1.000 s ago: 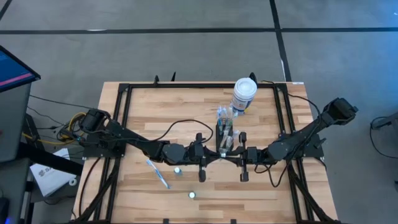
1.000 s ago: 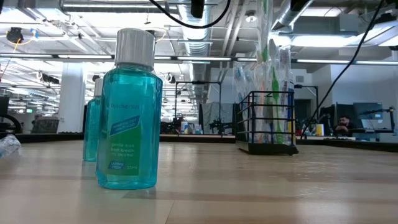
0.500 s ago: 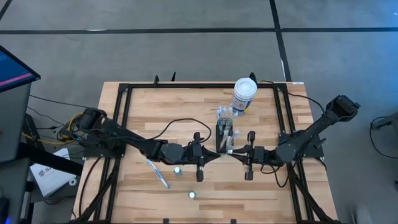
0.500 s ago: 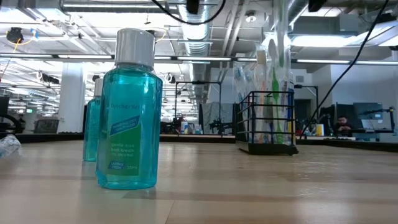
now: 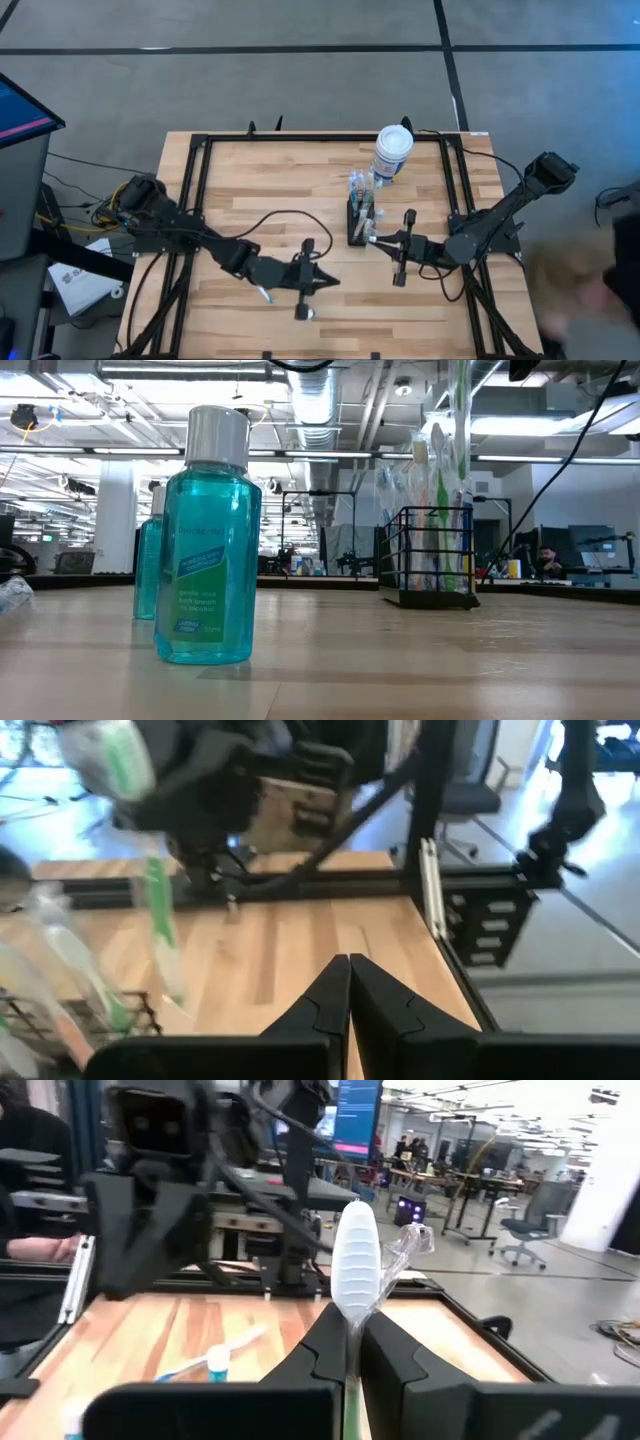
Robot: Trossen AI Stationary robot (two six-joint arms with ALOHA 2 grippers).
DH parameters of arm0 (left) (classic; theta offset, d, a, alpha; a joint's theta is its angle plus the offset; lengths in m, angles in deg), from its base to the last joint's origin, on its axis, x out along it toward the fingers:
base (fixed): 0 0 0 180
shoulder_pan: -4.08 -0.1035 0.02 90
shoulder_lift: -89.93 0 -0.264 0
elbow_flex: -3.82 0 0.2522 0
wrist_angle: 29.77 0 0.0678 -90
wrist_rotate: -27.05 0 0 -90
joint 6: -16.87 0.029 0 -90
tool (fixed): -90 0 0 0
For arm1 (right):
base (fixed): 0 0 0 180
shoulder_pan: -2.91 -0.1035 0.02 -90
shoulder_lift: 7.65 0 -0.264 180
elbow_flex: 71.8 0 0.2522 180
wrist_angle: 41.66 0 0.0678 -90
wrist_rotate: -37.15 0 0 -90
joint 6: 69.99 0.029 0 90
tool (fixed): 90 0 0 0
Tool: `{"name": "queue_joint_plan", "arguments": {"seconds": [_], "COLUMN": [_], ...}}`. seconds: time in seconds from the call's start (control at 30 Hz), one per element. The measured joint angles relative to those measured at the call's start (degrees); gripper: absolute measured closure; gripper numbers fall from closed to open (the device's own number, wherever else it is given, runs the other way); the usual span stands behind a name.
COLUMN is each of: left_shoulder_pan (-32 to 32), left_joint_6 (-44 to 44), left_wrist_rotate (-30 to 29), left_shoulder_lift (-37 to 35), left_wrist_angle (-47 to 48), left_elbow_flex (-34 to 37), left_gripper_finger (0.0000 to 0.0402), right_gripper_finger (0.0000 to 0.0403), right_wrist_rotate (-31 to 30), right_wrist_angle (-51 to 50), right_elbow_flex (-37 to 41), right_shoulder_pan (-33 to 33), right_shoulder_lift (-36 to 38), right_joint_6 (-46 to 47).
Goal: Pick & Place toothbrushing station
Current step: Put the green toothbrush into the wire mesh organizer
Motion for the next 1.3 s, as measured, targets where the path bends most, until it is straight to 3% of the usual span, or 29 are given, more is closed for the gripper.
{"name": "queue_joint_plan", "arguments": {"seconds": [0.3,0.57,1.03,1.13,1.3], "left_shoulder_pan": [3.19,4.51,6.32,6.82,7.36], "left_joint_6": [-3.27,-7.96,-7.99,-7.99,-7.98], "left_wrist_rotate": [-0.46,-0.63,-0.63,-0.62,-0.62], "left_shoulder_lift": [0.0,0.0,0.02,0.02,0.04], "left_wrist_angle": [0.11,0.21,-0.36,-0.41,-0.81], "left_elbow_flex": [0.78,3.71,3.91,3.91,3.91], "left_gripper_finger": [0.0398,0.0398,0.0398,0.0398,0.0398], "right_gripper_finger": [0.0399,0.0399,0.0399,0.0399,0.0399], "right_wrist_rotate": [-5.77,-5.91,-4.86,-4.03,-1.47], "right_wrist_angle": [-2.99,-7.0,-9.82,-7.68,6.03], "right_elbow_flex": [0.02,0.0,0.01,1.49,8.22], "right_shoulder_pan": [-1.05,-0.05,4.42,4.77,5.14], "right_shoulder_lift": [1.03,5.22,5.16,5.18,6.11], "right_joint_6": [0.09,1.02,2.09,2.02,-0.54]}}
